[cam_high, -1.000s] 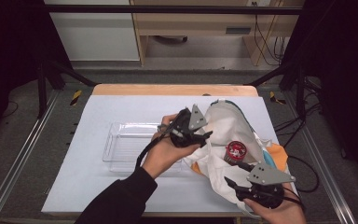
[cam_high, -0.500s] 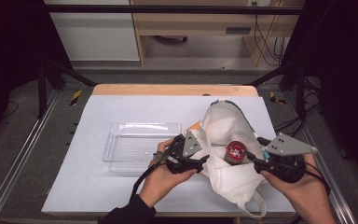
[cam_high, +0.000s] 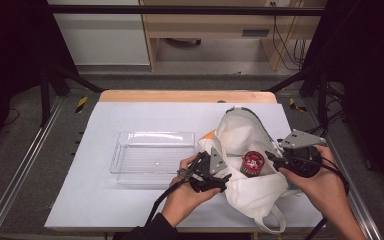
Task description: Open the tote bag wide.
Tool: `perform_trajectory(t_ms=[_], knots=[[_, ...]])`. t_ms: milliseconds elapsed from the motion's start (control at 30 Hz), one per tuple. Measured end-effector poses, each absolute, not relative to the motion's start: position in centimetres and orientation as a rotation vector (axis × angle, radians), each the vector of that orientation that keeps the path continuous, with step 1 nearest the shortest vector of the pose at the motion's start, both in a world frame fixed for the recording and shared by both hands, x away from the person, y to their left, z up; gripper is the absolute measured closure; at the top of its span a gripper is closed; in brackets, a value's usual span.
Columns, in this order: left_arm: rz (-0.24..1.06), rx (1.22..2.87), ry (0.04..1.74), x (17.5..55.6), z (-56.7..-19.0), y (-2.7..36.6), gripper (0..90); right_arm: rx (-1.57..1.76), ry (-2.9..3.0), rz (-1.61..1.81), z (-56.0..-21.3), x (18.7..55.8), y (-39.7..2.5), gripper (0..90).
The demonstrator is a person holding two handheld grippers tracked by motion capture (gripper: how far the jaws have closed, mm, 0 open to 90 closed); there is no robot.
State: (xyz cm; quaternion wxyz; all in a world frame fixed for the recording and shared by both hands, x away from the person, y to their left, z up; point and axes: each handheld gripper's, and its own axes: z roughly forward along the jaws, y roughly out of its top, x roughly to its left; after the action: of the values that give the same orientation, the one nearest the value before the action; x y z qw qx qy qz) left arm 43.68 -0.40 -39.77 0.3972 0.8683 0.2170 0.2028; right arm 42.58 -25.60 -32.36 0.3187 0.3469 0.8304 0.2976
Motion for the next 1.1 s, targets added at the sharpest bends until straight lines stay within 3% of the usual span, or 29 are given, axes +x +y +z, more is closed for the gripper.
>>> perform_trajectory(t_ms=[133,333,833,1100], knots=[[0.498,2.223,0.544,43.8,-40.2,-0.7,34.8,0.921,2.190,0.770,-32.5,42.7,-25.8,49.3],[0.480,2.269,0.495,43.8,-40.7,-0.9,50.3,0.920,2.198,0.742,-33.0,42.5,-26.6,56.8],[0.449,2.281,0.503,44.4,-40.8,-0.8,72.7,0.976,2.228,0.713,-33.9,43.6,-26.5,53.0],[0.437,2.290,0.486,44.2,-40.7,-0.4,78.9,0.989,2.238,0.675,-34.1,44.0,-26.7,71.5]])
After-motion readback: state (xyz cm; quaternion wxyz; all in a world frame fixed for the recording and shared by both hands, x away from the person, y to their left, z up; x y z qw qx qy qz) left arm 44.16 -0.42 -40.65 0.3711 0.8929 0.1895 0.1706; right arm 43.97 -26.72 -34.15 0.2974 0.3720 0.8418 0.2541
